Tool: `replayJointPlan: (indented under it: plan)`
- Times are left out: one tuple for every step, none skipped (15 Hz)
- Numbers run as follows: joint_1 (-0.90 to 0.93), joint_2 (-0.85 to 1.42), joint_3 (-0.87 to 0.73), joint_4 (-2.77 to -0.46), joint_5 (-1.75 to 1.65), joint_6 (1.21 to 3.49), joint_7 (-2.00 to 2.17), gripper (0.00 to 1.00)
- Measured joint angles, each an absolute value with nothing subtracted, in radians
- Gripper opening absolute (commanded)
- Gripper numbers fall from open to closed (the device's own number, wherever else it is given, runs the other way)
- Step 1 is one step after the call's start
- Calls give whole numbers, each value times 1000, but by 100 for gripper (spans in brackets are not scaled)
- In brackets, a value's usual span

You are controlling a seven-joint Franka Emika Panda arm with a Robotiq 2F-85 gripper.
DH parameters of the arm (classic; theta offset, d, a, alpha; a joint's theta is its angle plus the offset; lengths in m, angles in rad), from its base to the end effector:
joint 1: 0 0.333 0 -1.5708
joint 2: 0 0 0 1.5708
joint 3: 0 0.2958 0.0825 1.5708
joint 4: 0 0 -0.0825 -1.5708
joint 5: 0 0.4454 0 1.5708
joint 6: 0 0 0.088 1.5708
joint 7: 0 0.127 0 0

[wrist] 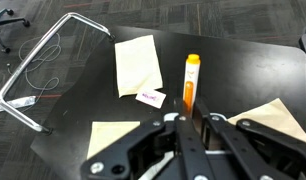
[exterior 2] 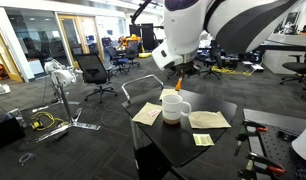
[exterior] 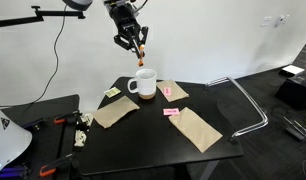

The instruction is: Put the orange marker in the white mug

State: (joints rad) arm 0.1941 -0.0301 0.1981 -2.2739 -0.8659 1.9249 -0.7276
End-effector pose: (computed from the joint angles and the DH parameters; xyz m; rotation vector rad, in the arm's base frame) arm 0.5216 0.1424 0.2943 1.6907 1.6922 -0.5324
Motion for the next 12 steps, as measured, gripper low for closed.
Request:
replayJointPlan:
  plan:
    - [195,-20,201,-2272,-875,1918,-728,3]
    - [197,-9,204,-2269,-884,1912,-728,3]
    - [199,1,206,-2266,-890,1906,-728,3]
    - [202,11,208,-2263,-895,1901,-728,3]
    - [205,20,210,-2260,-899,1898,-728,3]
    - [207,28,213,-2258,-901,1897,-727,3]
    - [209,35,216,-2254,-902,1897,-727,3]
    - [211,43,217,-2250,-902,1897,-726,3]
    - [213,50,219,-2246,-903,1896,-726,3]
    - [215,57,219,-2242,-903,1895,-726,3]
    - [217,64,220,-2238,-904,1895,-725,3]
    - [218,71,220,-2236,-906,1895,-724,3]
